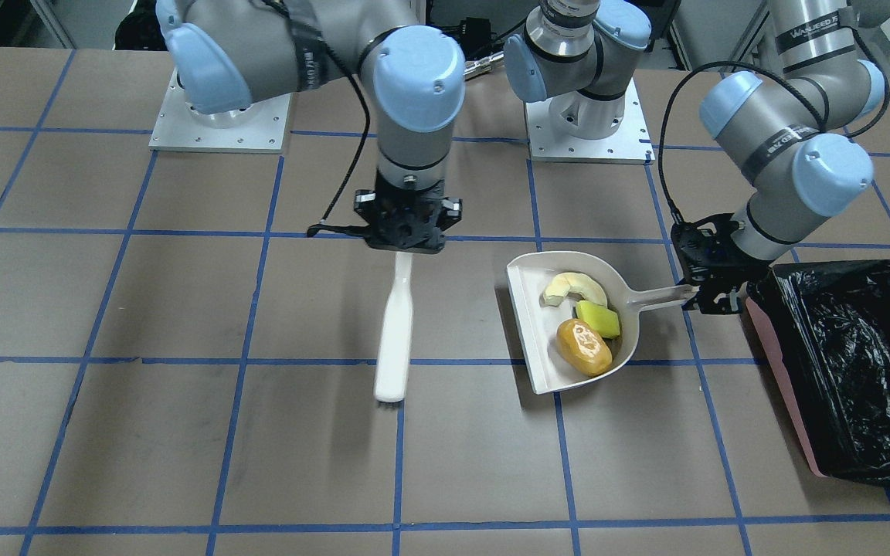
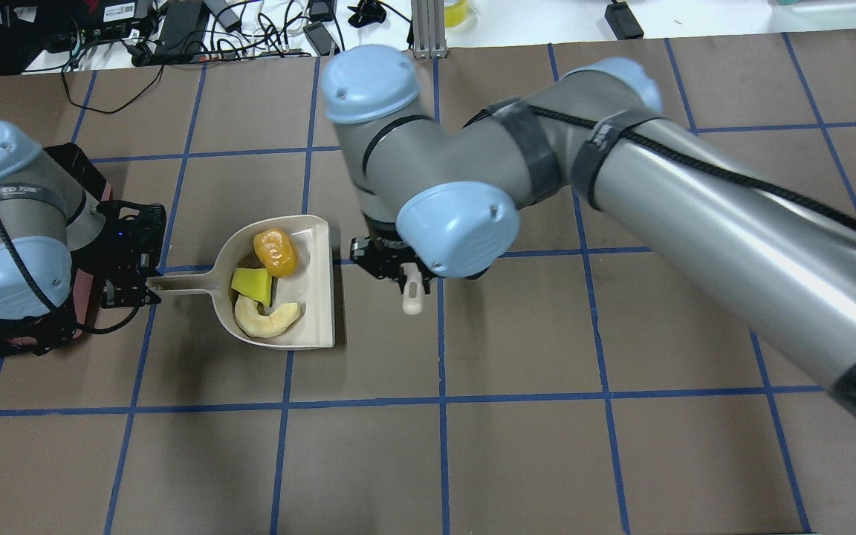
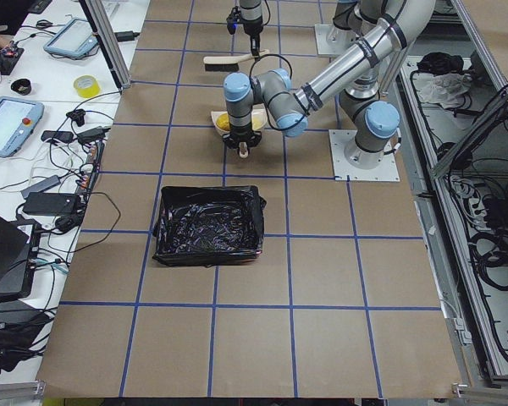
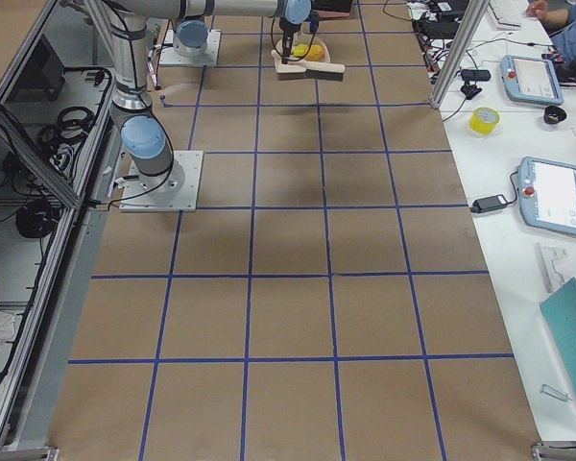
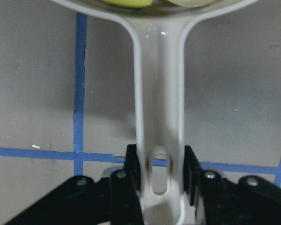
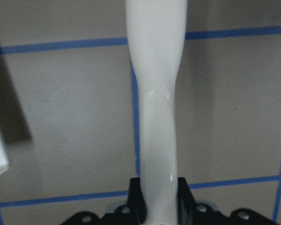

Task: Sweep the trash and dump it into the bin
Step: 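Tip the dustpan over the black bin with the left gripper while right withdraws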

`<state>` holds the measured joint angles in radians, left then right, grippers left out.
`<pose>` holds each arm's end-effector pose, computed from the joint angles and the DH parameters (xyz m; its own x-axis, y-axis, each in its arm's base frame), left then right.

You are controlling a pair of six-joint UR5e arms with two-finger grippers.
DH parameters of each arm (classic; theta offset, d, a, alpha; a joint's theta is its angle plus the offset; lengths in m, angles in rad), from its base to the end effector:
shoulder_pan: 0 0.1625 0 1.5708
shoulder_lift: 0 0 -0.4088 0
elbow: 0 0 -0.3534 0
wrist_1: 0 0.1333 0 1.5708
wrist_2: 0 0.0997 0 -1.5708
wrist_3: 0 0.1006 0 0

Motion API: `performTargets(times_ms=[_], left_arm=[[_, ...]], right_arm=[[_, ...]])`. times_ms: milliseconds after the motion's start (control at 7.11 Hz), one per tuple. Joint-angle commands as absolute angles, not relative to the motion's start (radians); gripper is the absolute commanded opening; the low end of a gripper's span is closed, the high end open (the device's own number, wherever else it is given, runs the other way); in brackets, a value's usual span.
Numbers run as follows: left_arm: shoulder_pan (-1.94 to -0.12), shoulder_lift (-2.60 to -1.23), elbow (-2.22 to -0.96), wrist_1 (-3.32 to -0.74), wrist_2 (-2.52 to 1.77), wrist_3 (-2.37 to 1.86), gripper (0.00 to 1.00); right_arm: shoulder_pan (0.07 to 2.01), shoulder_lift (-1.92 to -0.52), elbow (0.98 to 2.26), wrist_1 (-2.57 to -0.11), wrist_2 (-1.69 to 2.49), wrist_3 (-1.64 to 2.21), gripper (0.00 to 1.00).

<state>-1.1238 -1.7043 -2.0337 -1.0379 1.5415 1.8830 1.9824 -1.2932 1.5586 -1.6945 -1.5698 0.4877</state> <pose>0.0673 -0.4556 0.2625 -0.1339 0.9897 0.0514 0.9895 0.1364 -0.0473 0.3373 -0.4393 0.3493 -0.9953 0.0718 0.0653 0.0796 0.9889 0.1252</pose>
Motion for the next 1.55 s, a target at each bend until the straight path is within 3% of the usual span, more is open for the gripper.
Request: performTargets(times_ms=[0, 281, 562, 1125, 1406], left_arm=[[-1.013, -1.7, -1.873, -1.256, 1.482, 1.887, 0.0], [-0.907, -1.704, -1.667, -1.525, 1.488, 1.898, 0.0], [-0.736, -1.72, -1.628, -1.545, 1.485, 1.888, 0.0], [-0.511, -1.794, -1.516, -1.539, 1.625, 1.841, 0.0], [-0.502, -1.825, -1.42, -1.508, 1.727, 1.797, 0.0]], right_arm=[[1.726, -1.313, 1.571, -1.669, -1.658, 0.273, 0.0], [1.48, -1.302, 1.607, -1.705, -1.667, -0.066, 0.0], [1.315, -1.234, 1.638, -1.837, -1.745, -0.241, 0.0], [1.239, -1.192, 1.661, -1.896, -1.743, -0.353, 0.0], [1.239, -1.195, 1.696, -1.904, -1.744, -0.353, 0.0]])
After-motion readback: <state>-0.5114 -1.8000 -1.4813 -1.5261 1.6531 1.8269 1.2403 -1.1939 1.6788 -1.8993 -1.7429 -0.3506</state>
